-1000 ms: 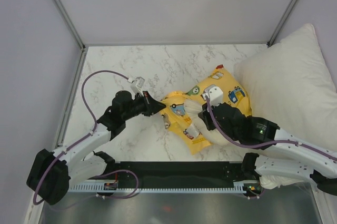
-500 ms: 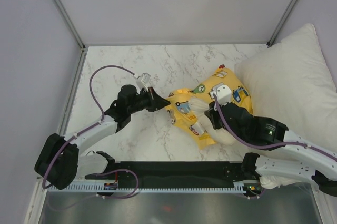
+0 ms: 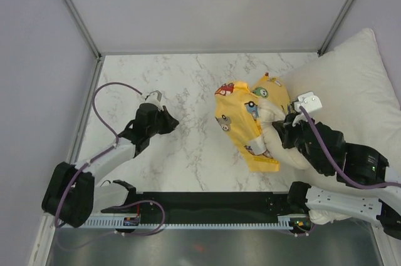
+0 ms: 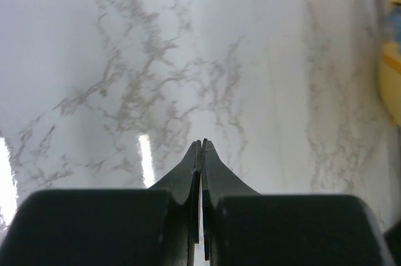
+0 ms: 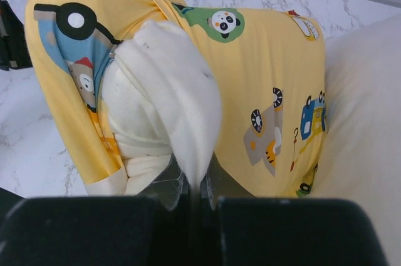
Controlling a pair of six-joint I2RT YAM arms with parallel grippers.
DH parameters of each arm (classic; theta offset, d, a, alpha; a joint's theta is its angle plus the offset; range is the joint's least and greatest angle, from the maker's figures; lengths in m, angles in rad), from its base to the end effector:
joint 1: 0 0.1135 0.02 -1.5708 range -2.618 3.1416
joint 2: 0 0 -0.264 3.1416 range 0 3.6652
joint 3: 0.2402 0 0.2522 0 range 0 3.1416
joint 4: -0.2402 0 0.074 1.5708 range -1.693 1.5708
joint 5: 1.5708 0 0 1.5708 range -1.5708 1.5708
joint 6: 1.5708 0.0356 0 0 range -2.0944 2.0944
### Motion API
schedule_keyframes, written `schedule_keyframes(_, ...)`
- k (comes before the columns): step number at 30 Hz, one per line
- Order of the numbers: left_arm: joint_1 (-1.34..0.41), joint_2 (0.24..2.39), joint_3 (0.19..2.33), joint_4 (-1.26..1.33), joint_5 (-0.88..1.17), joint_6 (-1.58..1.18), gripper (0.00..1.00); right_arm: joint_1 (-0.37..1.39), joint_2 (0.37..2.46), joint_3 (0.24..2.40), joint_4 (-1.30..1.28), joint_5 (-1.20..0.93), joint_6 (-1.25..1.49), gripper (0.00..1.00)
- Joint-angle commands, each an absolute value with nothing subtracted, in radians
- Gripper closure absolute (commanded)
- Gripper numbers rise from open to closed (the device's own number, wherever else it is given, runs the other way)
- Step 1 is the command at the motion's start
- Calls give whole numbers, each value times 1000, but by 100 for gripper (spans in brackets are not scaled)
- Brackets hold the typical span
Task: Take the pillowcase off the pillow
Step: Expand the opening of the pillowcase
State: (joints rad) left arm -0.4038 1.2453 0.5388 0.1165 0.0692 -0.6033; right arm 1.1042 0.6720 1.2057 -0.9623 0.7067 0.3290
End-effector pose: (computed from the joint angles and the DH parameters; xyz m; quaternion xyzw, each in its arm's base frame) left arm 0.2306 -0.1012 0.1893 -0.0716 0.8789 -0.2539 0.3975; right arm 0.0592 0.0661 0.4121 -0.1252 0.8015 0.1136 0.5736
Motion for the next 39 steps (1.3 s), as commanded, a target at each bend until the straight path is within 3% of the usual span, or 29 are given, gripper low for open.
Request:
schedule_keyframes(1, -468, 1040, 624, 127, 55, -496, 98, 1100, 713, 1186, -945, 762, 304, 100)
schedule_keyframes(3, -475, 956, 704, 83, 135, -495, 98, 1100, 729, 1172, -908, 755, 301, 100)
schedule_keyframes(4, -494, 937, 724, 74, 158, -503, 80, 1100, 739, 1157, -894, 741, 298, 100)
schedule_keyframes(6, -524, 917, 788, 46, 193, -520, 54, 1100, 758, 1143, -855, 727, 293, 100)
schedule_keyframes(7, -560, 917, 805, 13, 195, -529, 35, 1101, 781, 1134, -842, 720, 293, 100)
schedule_keyframes(8, -577, 919, 817, 6, 221, -537, 30, 1100, 791, 1129, -832, 713, 291, 100)
schedule_keyframes(12, -664, 946, 841, 6, 216, -571, 17, 1101, 830, 1114, -756, 675, 282, 100)
schedule_keyframes(13, -682, 957, 842, 6, 215, -575, 10, 1101, 839, 1111, -747, 667, 281, 100)
schedule_keyframes(22, -764, 992, 833, 78, 230, -600, 0, 1100, 880, 1080, -703, 611, 290, 100)
schedule_keyframes(30, -801, 1045, 798, 104, 267, -612, 0, 1100, 888, 1077, -695, 601, 295, 100)
schedule_keyframes(32, -810, 1084, 795, 106, 301, -618, 6, 1101, 890, 1080, -696, 607, 296, 100)
schedule_keyframes(33, -818, 1098, 792, 109, 310, -620, 22, 1100, 888, 1080, -696, 612, 296, 100)
schedule_keyframes(36, -828, 1124, 781, 114, 327, -626, 41, 1100, 890, 1085, -698, 638, 295, 100)
schedule_keyframes(37, -828, 1126, 775, 115, 325, -627, 56, 1100, 891, 1085, -698, 643, 295, 100)
schedule_keyframes(39, -830, 1127, 762, 117, 316, -627, 70, 1100, 899, 1086, -698, 655, 298, 100)
